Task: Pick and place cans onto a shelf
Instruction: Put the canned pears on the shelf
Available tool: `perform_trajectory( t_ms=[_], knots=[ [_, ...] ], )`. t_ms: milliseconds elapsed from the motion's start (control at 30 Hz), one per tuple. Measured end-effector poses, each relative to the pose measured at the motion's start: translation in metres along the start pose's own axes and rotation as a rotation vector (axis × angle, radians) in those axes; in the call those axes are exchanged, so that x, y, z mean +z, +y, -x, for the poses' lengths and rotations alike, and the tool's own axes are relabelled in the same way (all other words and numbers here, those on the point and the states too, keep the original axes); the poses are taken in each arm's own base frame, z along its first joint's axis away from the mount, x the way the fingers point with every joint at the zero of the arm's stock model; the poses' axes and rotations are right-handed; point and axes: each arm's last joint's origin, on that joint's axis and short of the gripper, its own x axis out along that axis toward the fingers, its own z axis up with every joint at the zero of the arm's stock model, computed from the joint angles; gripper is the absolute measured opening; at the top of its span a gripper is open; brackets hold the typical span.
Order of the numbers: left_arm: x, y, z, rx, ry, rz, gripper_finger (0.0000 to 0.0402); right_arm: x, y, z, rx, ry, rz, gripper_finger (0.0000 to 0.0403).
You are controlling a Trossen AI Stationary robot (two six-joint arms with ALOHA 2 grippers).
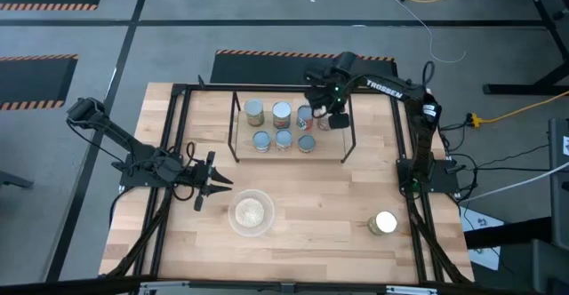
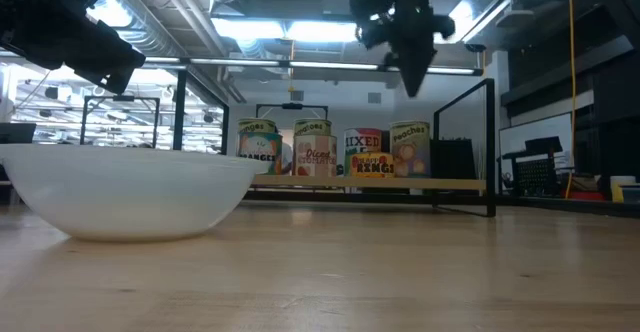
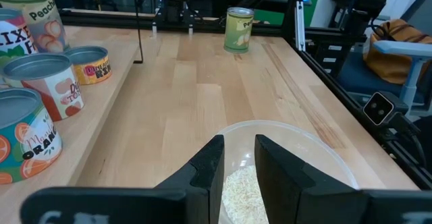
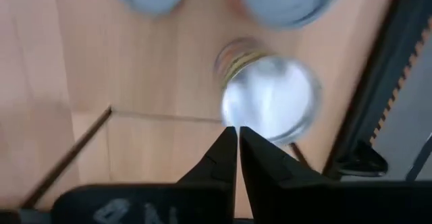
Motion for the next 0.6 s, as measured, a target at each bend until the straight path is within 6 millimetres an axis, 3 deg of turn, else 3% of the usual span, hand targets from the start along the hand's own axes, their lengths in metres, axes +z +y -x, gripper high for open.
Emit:
perform_trajectory(
  t_ms=[133,300,433,600],
  knots=[
    [0.0,0.0,0.0,0.0,0.0,-0.002,0.0077,0.008,0.01,0.025,0.026,-0.132,-0.069,0.0024],
    [0.0,0.0,0.0,0.0,0.001,-0.003,0.0077,0.027,0.045,0.048,0.291,-0.3,-0.181,0.0024],
    [0.0,0.0,0.0,0.0,0.003,-0.003,0.0077,0.044,0.093,0.051,0.494,-0.292,-0.176,0.0024],
    [0.0,0.0,0.0,0.0,0.003,-0.004,0.0077,0.058,0.166,0.039,0.529,-0.144,-0.161,0.0024]
  ],
)
